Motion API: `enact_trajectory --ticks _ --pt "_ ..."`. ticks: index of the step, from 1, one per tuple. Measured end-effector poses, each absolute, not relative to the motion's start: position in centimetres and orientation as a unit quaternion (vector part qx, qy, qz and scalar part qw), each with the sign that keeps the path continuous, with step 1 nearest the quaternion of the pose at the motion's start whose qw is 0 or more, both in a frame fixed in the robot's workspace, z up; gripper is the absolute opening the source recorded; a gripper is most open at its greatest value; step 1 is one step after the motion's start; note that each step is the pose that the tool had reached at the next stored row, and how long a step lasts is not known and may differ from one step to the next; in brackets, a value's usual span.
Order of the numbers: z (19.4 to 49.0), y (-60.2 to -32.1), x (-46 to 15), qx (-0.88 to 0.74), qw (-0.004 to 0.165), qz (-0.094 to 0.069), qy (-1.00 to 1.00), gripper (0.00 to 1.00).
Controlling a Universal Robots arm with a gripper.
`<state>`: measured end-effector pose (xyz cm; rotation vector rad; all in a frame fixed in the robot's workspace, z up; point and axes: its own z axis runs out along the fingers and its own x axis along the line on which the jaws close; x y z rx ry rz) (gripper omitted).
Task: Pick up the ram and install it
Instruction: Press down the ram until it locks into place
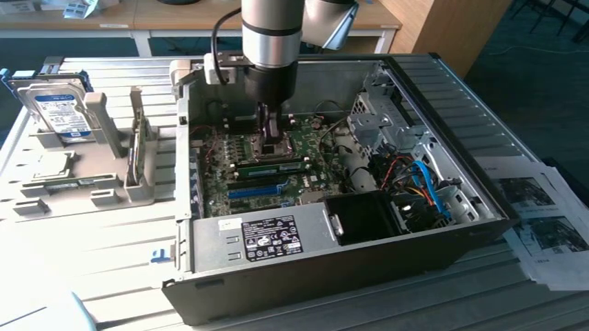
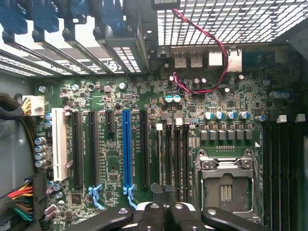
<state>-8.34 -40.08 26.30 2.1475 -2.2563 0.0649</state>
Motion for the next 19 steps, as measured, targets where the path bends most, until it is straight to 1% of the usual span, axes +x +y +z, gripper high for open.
enact_trajectory --ticks 19 --pt "29.1 -40.1 -8.3 0.689 0.013 0.021 -0.724 0.10"
